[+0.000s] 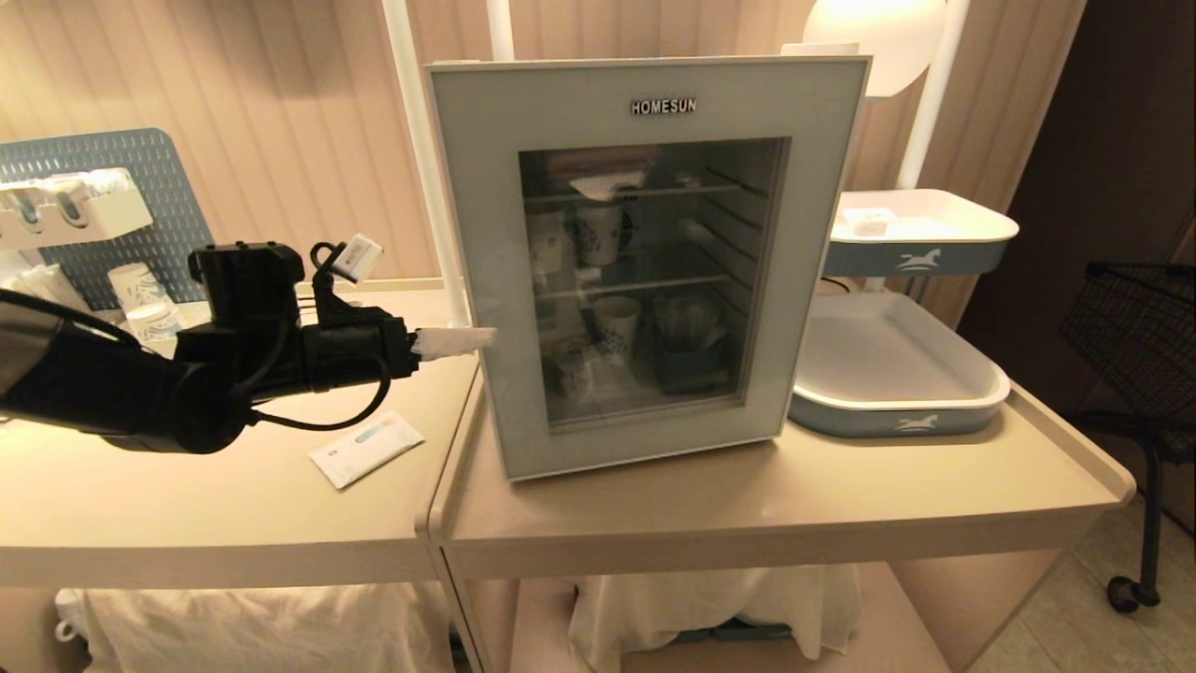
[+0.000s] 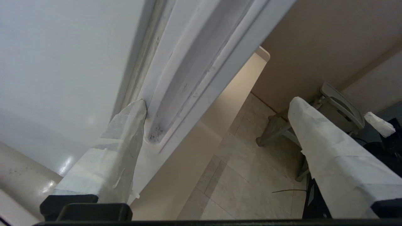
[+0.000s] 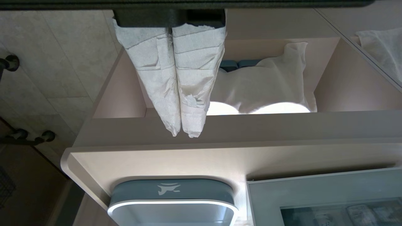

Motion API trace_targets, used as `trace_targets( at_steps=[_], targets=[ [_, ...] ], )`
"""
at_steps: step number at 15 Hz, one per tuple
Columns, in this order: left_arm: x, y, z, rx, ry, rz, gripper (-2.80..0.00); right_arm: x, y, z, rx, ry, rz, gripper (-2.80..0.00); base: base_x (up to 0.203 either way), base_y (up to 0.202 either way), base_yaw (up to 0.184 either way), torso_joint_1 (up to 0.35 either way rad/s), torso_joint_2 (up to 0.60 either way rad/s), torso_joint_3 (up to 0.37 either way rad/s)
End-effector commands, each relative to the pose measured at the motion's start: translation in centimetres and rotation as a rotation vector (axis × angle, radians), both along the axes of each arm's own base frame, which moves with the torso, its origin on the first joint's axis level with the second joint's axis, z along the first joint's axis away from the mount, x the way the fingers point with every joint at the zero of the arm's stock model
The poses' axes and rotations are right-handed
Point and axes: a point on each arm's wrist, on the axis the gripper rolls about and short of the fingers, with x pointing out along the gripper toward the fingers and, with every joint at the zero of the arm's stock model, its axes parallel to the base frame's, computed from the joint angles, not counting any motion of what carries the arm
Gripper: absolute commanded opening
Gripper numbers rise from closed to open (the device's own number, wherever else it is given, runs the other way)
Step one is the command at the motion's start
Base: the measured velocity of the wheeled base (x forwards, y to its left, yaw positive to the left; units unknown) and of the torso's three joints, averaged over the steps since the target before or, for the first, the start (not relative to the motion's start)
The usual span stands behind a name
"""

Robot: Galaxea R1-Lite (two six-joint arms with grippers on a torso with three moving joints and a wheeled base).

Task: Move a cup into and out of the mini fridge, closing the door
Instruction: Open the freezer door

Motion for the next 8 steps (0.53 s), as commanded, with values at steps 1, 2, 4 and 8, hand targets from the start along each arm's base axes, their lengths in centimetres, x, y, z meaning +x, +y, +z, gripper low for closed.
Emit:
trace_targets(
  at_steps=[1, 2, 4, 8],
  targets=[
    [0.43, -0.71, -0.01, -0.002, -0.009, -0.02, 0.0, 0.0, 0.0, 0.0, -0.001, 0.0, 0.0, -2.8, 0.0, 0.0, 0.0, 0.0, 0.0, 0.0],
    [0.64, -0.89, 0.08, -0.002, -0.015, -0.021, 0.0, 0.0, 0.0, 0.0, -0.001, 0.0, 0.0, -2.8, 0.0, 0.0, 0.0, 0.0, 0.0, 0.0],
    [0.96, -1.01, 0.19, -0.003, -0.023, -0.02, 0.0, 0.0, 0.0, 0.0, -0.001, 0.0, 0.0, -2.8, 0.0, 0.0, 0.0, 0.0, 0.0, 0.0],
    [0.24, -0.84, 0.37, -0.004, -0.016, -0.018, 0.0, 0.0, 0.0, 0.0, -0.001, 0.0, 0.0, -2.8, 0.0, 0.0, 0.0, 0.0, 0.0, 0.0]
  ],
)
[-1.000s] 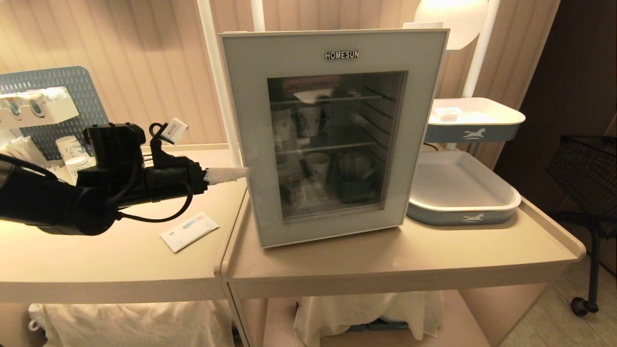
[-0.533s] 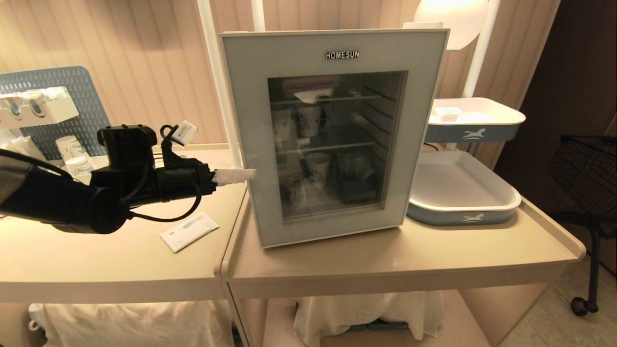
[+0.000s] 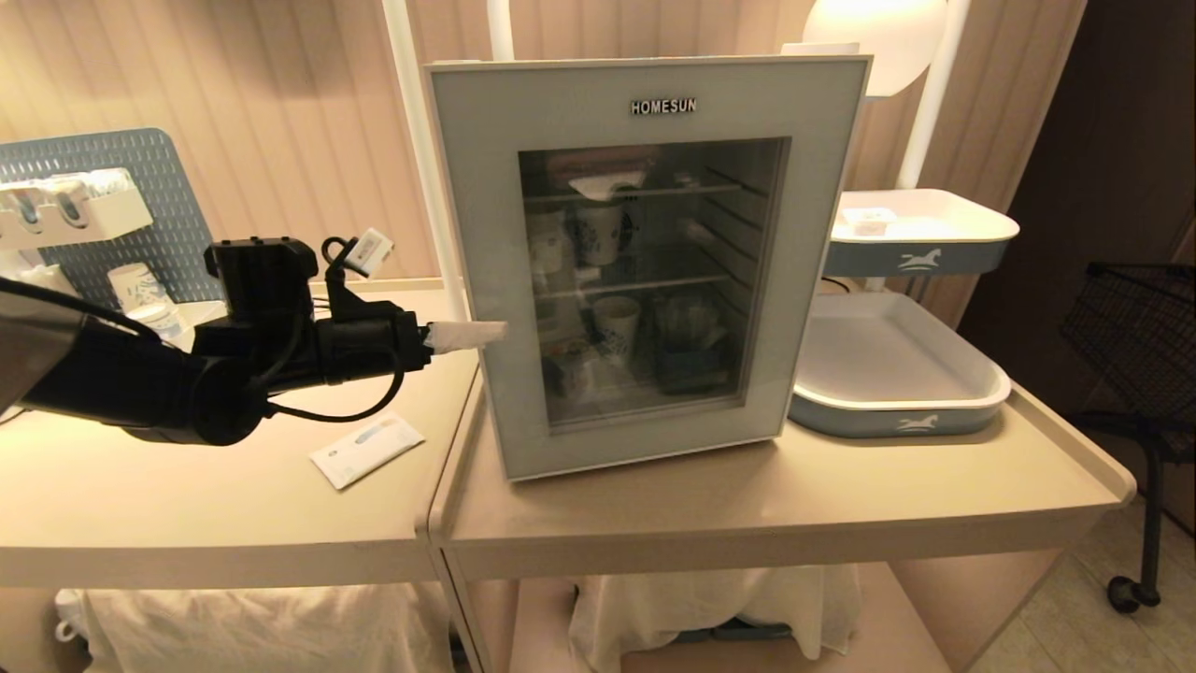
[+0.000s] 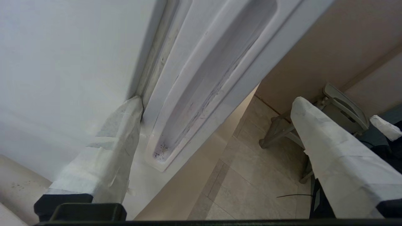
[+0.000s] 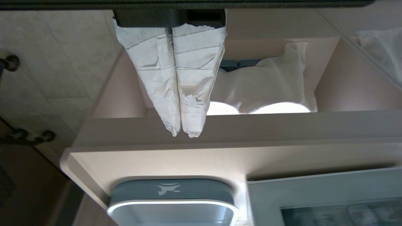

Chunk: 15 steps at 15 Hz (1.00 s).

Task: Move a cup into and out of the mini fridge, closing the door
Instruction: Open the freezer door

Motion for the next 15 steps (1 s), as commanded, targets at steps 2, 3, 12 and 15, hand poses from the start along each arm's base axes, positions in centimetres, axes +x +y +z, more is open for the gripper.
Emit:
trace_targets(
  at_steps=[2, 3, 12, 15],
  targets=[
    [-0.6, 0.4, 0.3, -0.003, 0.004, 0.003, 0.0, 0.0, 0.0, 0.0, -0.001, 0.0, 0.0, -2.8, 0.0, 0.0, 0.0, 0.0, 0.0, 0.0],
    [-0.8, 0.5, 0.2, -0.003, 0.007, 0.004, 0.0, 0.0, 0.0, 0.0, -0.001, 0.0, 0.0, -2.8, 0.0, 0.0, 0.0, 0.0, 0.0, 0.0],
    [-1.5, 0.5, 0.3, -0.011, -0.029, -0.001, 0.0, 0.0, 0.0, 0.0, -0.004, 0.001, 0.0, -2.8, 0.0, 0.0, 0.0, 0.0, 0.0, 0.0],
    [-1.4, 0.5, 0.5, -0.022, -0.014, 0.0, 0.0, 0.0, 0.0, 0.0, -0.004, 0.001, 0.0, -2.8, 0.0, 0.0, 0.0, 0.0, 0.0, 0.0]
  ],
)
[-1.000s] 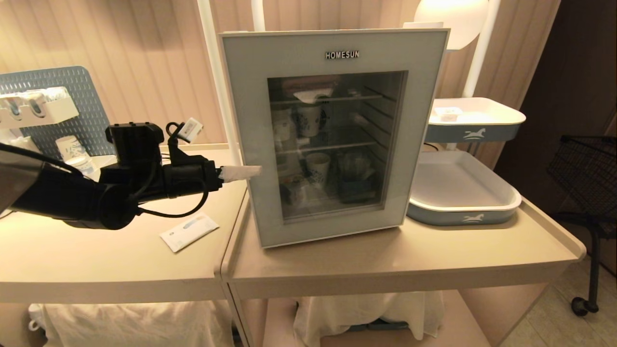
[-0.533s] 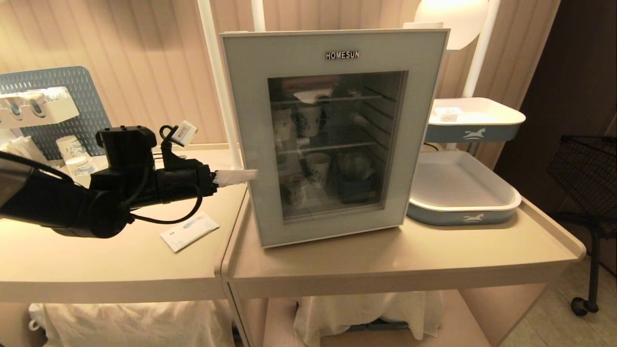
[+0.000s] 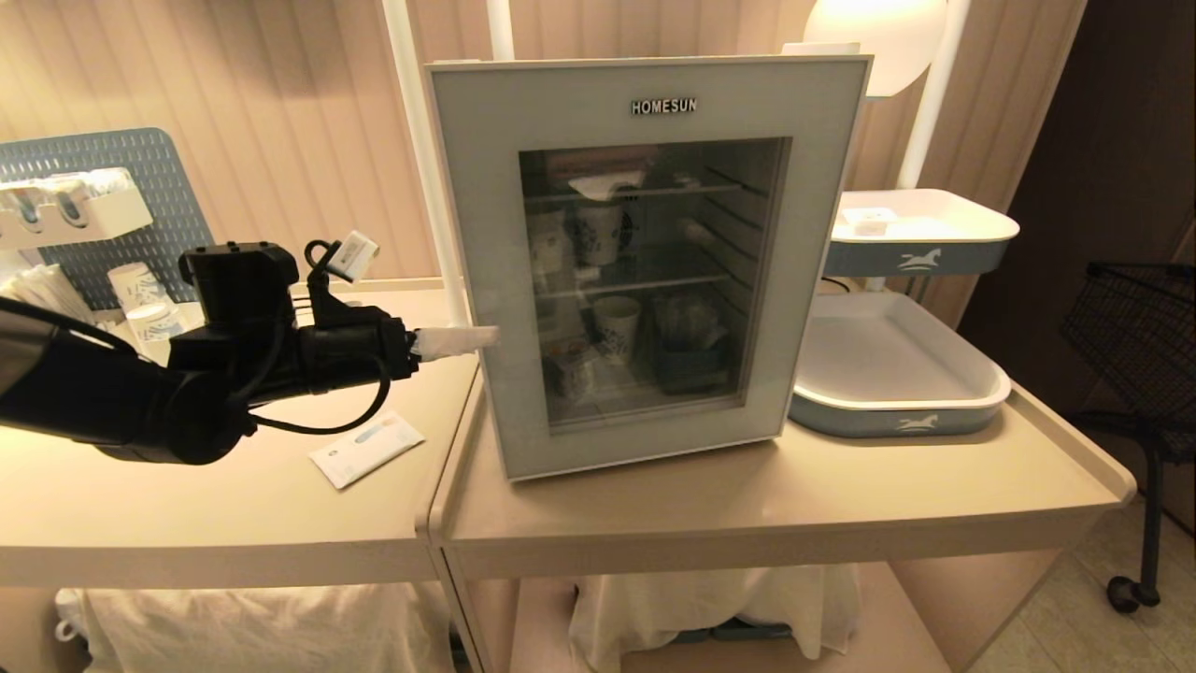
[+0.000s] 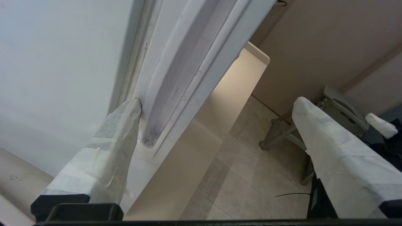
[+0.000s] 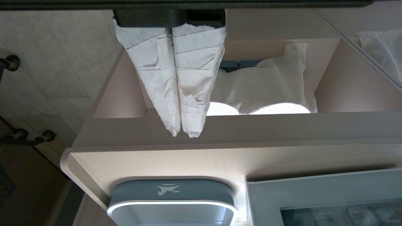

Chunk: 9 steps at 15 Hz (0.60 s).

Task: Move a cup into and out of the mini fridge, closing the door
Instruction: Open the freezer door

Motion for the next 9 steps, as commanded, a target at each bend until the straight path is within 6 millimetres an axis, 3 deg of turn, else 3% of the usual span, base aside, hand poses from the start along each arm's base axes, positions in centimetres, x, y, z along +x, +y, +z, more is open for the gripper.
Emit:
trace_targets(
  at_steps=[1, 9],
  targets=[
    [0.03, -0.04, 0.5, -0.012, -0.002, -0.007, 0.0, 0.0, 0.0, 0.0, 0.0, 0.0, 0.0, -2.8, 0.0, 0.0, 0.0, 0.0, 0.0, 0.0],
    [-0.52, 0.01, 0.19, -0.012, 0.019, -0.01, 0.0, 0.01, 0.0, 0.0, -0.002, 0.001, 0.0, -2.8, 0.0, 0.0, 0.0, 0.0, 0.0, 0.0]
  ],
)
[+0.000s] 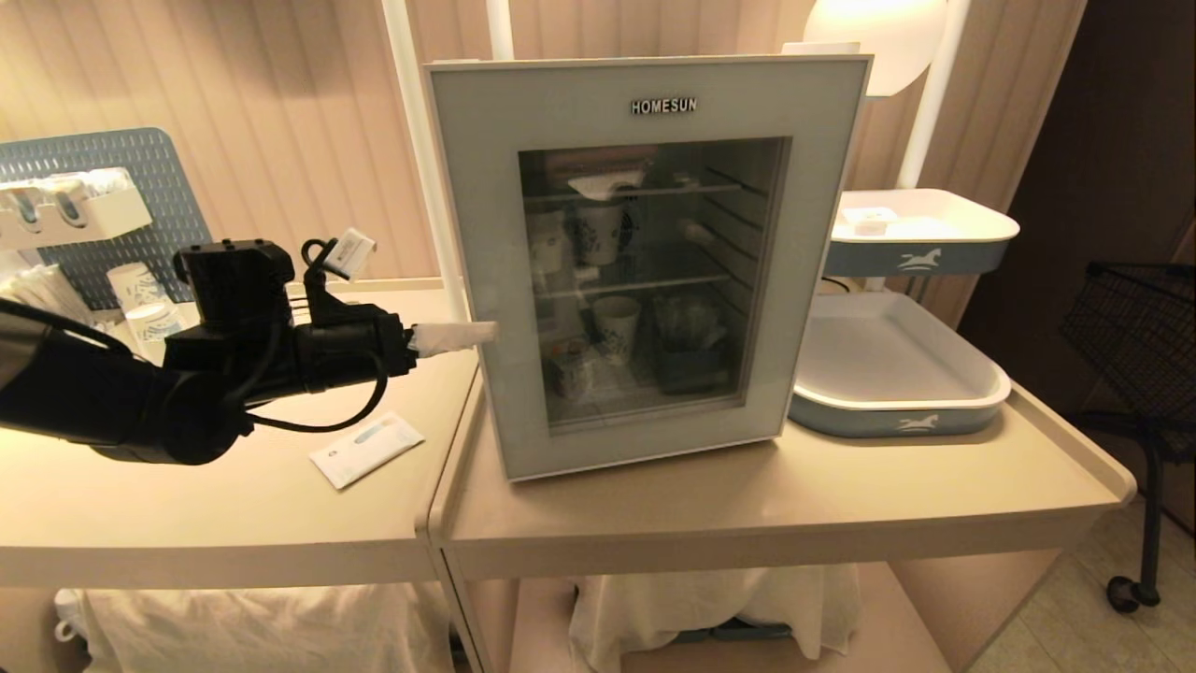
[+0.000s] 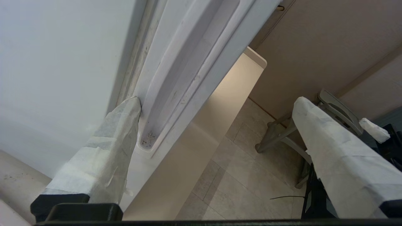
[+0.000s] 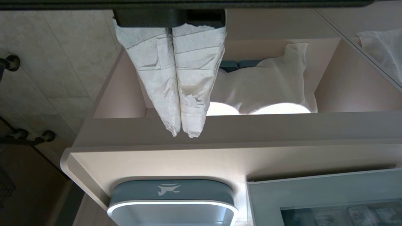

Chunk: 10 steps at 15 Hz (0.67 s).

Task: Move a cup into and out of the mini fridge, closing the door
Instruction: Open the freezer door

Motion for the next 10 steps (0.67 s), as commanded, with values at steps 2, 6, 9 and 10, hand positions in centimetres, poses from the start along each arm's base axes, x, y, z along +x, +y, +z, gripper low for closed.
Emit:
trace_targets(
  at_steps=[2, 6, 9, 10],
  targets=[
    [-0.02, -0.07, -0.05, -0.002, 0.004, -0.009, 0.0, 0.01, 0.0, 0.01, 0.0, 0.001, 0.001, -2.8, 0.0, 0.0, 0.0, 0.0, 0.0, 0.0],
    [0.25, -0.54, -0.1, -0.003, 0.001, -0.021, 0.0, 0.01, 0.0, 0.0, -0.001, 0.002, 0.001, -2.8, 0.0, 0.0, 0.0, 0.0, 0.0, 0.0],
    [0.35, -0.62, 0.02, -0.004, -0.003, -0.023, 0.0, 0.01, 0.0, 0.0, 0.0, 0.002, 0.001, -2.8, 0.0, 0.0, 0.0, 0.0, 0.0, 0.0],
    [0.05, -0.63, 0.18, -0.002, -0.008, -0.024, 0.0, 0.01, 0.0, 0.0, -0.001, 0.002, 0.001, -2.8, 0.0, 0.0, 0.0, 0.0, 0.0, 0.0]
  ],
)
